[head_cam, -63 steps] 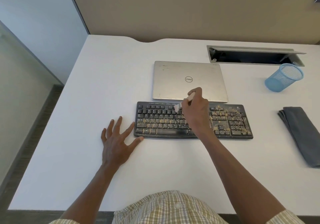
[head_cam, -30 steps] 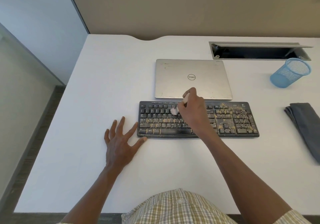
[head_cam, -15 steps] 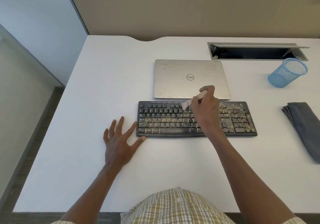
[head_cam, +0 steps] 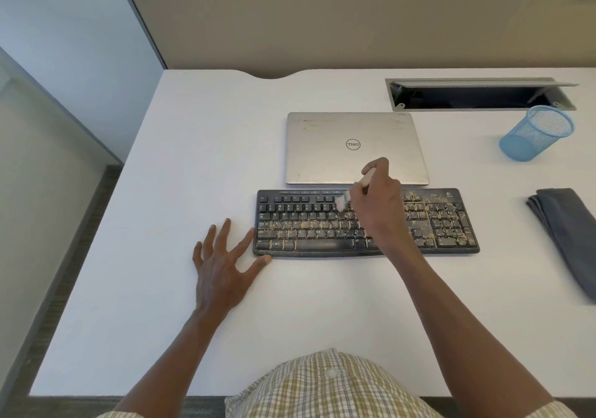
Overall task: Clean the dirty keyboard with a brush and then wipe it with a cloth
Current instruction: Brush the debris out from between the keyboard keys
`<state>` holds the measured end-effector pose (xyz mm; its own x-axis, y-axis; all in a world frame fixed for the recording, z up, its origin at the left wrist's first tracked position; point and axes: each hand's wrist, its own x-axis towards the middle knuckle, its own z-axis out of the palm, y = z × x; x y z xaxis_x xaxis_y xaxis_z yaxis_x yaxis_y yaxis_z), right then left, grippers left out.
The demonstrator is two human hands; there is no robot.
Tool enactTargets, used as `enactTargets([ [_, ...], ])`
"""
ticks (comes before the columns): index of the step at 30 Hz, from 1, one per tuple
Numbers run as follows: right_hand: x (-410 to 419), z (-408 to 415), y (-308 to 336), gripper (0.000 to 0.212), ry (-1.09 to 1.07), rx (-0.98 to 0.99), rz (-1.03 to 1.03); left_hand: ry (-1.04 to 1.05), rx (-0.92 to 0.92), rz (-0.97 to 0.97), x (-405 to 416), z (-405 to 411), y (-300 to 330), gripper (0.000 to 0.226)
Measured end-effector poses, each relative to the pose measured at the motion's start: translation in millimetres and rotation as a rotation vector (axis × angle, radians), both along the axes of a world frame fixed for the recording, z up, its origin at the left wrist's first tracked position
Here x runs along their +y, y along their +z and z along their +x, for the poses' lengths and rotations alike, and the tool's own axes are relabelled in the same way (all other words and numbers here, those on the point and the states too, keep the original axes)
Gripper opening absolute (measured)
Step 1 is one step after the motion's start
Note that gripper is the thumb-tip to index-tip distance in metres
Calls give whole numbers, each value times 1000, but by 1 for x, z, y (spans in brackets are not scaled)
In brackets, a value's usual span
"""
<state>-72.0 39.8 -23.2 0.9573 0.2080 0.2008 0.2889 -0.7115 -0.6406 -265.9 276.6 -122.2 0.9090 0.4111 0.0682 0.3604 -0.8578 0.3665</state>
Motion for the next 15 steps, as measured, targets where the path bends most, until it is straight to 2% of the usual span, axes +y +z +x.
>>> enactTargets([
  [5,0,-2,0,18,36,3,-51,4,-3,-4,-1,0,0,74],
  [15,-1,1,2,19,1,31,-5,9,11,-3,-1,0,1,74],
])
